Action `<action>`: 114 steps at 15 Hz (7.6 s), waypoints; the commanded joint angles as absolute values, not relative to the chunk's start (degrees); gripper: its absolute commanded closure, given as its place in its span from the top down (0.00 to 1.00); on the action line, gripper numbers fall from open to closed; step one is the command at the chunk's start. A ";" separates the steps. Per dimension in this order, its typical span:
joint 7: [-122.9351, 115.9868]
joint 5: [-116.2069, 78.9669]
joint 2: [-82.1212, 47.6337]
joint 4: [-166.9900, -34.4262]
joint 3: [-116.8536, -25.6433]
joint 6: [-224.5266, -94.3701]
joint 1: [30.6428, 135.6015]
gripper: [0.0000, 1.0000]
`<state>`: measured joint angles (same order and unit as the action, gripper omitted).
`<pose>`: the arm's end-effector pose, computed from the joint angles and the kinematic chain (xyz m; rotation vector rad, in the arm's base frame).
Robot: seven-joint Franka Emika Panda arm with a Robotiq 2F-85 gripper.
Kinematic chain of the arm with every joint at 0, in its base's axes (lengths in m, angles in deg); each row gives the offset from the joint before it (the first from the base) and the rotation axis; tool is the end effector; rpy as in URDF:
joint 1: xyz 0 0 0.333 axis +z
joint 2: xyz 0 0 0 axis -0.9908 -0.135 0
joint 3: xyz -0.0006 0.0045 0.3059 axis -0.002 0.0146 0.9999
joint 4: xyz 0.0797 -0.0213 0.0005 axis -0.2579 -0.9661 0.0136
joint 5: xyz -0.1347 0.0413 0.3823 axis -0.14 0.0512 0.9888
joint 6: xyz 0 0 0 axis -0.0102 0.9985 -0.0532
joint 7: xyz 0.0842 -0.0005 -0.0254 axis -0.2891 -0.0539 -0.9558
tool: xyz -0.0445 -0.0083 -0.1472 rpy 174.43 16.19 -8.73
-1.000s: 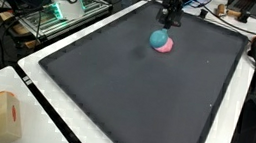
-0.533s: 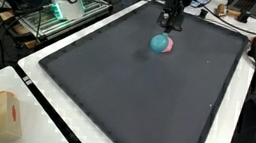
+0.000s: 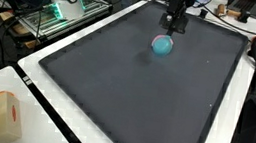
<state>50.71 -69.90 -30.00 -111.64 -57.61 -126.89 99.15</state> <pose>0.5893 0.1717 0.2092 2.2537 -0.1088 0.2059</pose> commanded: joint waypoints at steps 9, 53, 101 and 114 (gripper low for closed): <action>32.63 -52.97 -21.20 -113.76 -58.60 -133.13 93.45 0.25; -33.37 12.08 -10.08 -117.32 -66.09 -130.10 79.70 0.25; -59.53 26.86 -39.28 -110.50 -68.49 -132.62 72.13 0.25; -59.05 26.79 -39.14 -109.83 -68.22 -130.55 71.96 0.25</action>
<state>-59.38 29.94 -36.49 -110.18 -67.37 -127.75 71.08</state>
